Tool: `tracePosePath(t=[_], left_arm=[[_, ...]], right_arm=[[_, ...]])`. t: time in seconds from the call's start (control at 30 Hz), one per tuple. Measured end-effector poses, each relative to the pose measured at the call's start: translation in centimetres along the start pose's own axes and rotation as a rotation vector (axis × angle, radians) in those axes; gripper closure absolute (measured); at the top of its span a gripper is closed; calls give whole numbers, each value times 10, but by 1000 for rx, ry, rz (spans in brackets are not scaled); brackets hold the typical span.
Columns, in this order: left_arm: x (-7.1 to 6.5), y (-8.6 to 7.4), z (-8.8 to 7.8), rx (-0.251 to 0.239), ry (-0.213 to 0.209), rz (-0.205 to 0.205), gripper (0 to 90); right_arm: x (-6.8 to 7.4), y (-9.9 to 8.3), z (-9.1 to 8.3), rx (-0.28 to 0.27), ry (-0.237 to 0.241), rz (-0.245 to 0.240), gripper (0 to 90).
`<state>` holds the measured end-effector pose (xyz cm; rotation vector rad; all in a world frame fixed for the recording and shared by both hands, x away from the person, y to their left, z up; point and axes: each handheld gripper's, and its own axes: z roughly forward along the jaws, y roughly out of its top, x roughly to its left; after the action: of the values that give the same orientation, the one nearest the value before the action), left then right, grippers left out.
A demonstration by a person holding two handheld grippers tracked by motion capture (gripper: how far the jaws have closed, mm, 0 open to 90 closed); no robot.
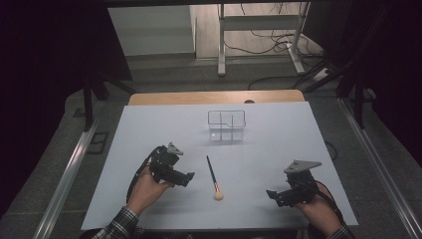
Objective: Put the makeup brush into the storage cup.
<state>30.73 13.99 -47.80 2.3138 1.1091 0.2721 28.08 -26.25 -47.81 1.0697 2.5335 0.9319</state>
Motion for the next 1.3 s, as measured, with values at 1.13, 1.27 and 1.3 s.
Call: tracePosePath(t=[1.13,1.27,1.3], left_arm=[[-29,29,33,72,-46,74,3],[-31,33,36,91,-49,81,4],[-31,34,38,94,-51,78,5]], right_arm=[[1,0,2,13,11,-12,13],[1,0,2,13,10,-12,13],[1,0,1,13,10,-12,13]])
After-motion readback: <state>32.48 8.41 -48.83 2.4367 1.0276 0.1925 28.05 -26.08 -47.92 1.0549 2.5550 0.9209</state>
